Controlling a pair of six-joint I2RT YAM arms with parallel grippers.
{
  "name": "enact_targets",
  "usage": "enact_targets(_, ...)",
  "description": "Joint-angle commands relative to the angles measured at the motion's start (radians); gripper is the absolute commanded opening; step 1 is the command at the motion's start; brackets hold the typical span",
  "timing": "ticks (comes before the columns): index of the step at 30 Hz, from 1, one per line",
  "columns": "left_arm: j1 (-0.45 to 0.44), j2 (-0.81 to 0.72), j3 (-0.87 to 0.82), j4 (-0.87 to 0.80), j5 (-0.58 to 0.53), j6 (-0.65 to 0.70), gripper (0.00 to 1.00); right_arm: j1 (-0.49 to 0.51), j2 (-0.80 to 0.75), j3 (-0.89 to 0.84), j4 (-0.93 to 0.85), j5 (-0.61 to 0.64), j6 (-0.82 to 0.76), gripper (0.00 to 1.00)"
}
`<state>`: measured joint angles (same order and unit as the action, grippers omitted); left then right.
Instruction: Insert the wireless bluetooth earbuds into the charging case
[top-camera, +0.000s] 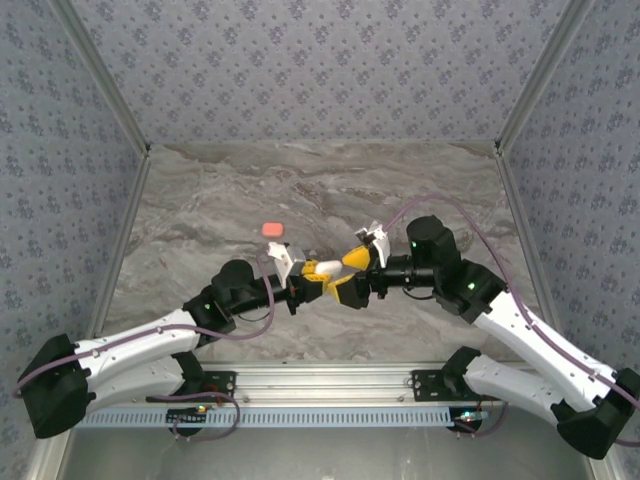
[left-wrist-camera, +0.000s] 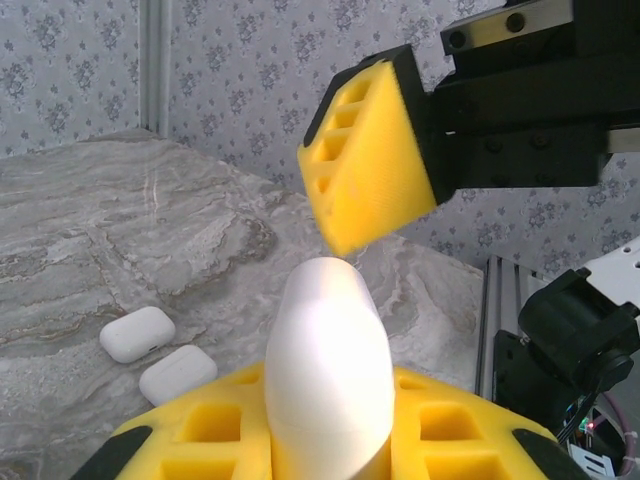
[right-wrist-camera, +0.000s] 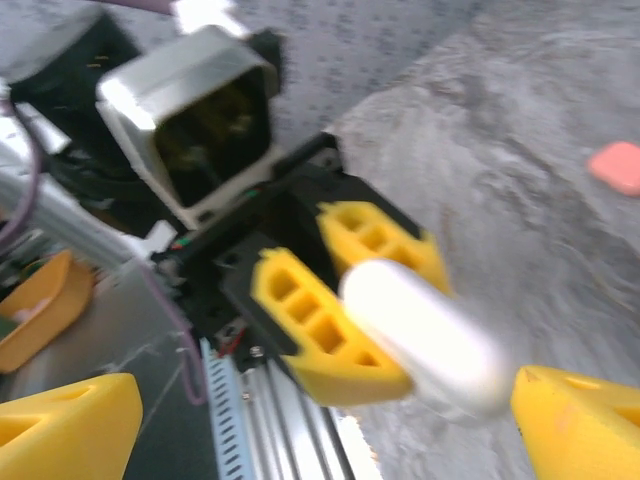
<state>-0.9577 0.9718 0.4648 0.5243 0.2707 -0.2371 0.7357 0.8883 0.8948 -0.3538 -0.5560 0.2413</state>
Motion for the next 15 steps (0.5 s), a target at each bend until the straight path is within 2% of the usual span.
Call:
enact_targets(1, 0.002, 0.006, 0.043, -0.010, -0.036, -0.007, 0.00, -0.010, -0.066, 0.044, -0.103, 0.237, -0.014, 1.00)
enact_targets(6, 0.040, 0.084, 0.093, -0.123, -0.135, -0.081, 0.00, -0.062, -0.165, 0.024, -0.185, 0.444, 0.028, 1.00)
enact_targets(10, 0.120, 0.204, 0.132, -0.173, -0.129, -0.206, 0.00, -0.106, -0.207, -0.013, -0.221, 0.470, 0.063, 1.00)
enact_targets(15, 0.158, 0.362, 0.181, -0.191, -0.112, -0.289, 0.00, -0.116, -0.218, -0.037, -0.262, 0.485, 0.083, 1.00)
